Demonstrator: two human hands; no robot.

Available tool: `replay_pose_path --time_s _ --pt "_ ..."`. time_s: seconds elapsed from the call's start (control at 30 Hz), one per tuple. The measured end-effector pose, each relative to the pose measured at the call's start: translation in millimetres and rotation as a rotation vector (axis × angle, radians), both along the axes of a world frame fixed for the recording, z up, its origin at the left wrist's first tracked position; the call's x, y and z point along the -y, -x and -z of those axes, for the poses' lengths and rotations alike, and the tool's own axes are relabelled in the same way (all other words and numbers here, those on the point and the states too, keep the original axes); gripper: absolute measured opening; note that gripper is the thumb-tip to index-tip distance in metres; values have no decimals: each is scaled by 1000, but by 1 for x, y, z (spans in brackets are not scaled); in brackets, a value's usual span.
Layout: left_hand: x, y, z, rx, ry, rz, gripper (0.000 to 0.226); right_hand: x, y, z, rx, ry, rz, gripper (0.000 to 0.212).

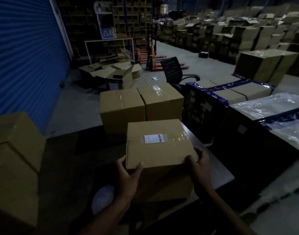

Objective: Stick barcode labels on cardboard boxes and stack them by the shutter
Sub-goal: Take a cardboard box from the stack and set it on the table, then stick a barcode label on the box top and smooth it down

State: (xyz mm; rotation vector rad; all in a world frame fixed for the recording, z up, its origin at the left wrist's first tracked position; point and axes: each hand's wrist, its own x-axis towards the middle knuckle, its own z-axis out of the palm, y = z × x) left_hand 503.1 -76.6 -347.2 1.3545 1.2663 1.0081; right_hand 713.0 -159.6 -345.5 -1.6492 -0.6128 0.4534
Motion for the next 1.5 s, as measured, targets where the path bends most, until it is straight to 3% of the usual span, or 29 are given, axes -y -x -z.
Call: replay_pose_path --time_s 0.27,0.37,0.43,0.57,0.8,1.07,1.23,1.33,1.5 --pt "-32 -15 10 -101 52 58 59 -10 -31 -1 162 154 83 42" --pt "-65 -24 -2 -132 -26 6 63 -19 -37 -11 570 347 115 41" --pt "-90 -37 -11 -164 -100 16 68 -32 -36 -21 747 345 23 34" --pt "-120 -73 -21 -305 -195 141 81 -77 -36 -26 748 367 -261 24" --pt "-138 -99 -2 -599 -322 250 95 -98 -28 -13 882 396 -234 17" --pt "-142 -99 7 -654 -398 280 89 -108 -36 -10 837 431 -294 27" --pt "-158 -95 -2 -753 -371 376 103 -105 -38 -14 756 388 -343 29" --pt "-159 -94 -3 -718 -375 387 105 -111 -34 -17 770 384 -274 15" --pt "-156 -92 -2 -670 -405 368 104 -118 -19 -12 705 377 -196 13"
